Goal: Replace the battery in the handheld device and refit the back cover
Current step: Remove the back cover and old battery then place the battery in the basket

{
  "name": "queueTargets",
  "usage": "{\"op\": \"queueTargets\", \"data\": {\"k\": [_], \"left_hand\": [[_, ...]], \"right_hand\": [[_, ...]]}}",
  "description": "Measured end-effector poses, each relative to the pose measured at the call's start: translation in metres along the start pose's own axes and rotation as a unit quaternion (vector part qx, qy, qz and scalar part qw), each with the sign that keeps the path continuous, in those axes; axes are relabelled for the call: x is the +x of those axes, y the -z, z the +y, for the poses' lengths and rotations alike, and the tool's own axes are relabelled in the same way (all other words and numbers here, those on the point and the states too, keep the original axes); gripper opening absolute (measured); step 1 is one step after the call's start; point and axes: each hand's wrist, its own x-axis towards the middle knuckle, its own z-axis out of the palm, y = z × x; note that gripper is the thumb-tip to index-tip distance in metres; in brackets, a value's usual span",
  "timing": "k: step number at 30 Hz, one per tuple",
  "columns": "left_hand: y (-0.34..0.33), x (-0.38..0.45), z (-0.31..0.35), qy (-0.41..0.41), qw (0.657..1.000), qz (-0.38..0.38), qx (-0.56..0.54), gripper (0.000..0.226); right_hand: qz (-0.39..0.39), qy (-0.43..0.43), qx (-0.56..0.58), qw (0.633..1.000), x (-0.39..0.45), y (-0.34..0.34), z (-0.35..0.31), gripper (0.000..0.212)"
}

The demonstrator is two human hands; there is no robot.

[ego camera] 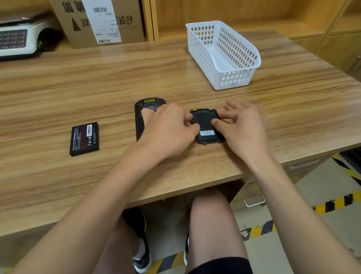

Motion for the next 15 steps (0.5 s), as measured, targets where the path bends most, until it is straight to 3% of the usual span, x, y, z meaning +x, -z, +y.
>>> {"op": "queueTargets", "data": {"k": [9,15], "left_hand": [[0.001,-0.005,0.002,-0.024,0.999,0.009,0.026,0.035],[0.020,-0.013,-0.020,-0.048,0.996,0.044,-0.059,0.032]], "right_hand": [[-0.010,0.015,-0.024,1.000,-0.003,0.001,-0.003,0.025],[-0.040,0.071,0.036,0.996,-0.007,0.011,-0.024,0.036]]}}
